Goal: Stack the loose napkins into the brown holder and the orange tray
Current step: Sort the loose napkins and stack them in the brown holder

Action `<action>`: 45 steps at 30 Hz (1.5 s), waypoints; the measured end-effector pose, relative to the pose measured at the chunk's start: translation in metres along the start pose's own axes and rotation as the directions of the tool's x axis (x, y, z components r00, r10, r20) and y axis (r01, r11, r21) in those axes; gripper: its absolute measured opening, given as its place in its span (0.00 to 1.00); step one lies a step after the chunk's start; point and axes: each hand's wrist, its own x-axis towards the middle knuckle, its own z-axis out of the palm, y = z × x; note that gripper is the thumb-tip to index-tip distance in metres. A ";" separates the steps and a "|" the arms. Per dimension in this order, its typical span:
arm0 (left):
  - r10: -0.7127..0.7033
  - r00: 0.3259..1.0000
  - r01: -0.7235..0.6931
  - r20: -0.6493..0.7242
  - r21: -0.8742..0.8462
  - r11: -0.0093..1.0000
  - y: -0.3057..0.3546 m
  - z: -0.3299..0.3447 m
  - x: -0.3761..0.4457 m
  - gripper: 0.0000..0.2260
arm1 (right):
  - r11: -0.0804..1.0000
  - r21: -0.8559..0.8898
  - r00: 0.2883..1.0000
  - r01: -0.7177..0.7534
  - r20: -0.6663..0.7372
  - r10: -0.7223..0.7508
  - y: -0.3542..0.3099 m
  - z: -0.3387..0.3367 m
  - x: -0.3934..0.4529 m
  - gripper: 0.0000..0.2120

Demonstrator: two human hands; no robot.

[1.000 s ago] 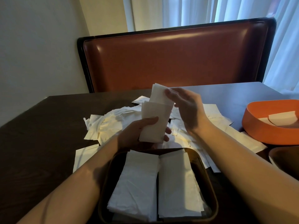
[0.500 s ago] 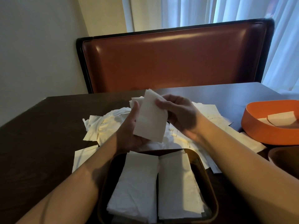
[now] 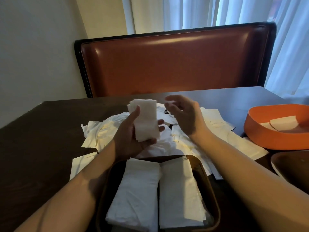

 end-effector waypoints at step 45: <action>0.195 0.947 -0.237 -0.254 -0.146 0.960 0.002 -0.020 0.013 0.28 | 0.884 0.002 0.841 -0.467 0.311 0.443 0.010 -0.003 -0.008 0.19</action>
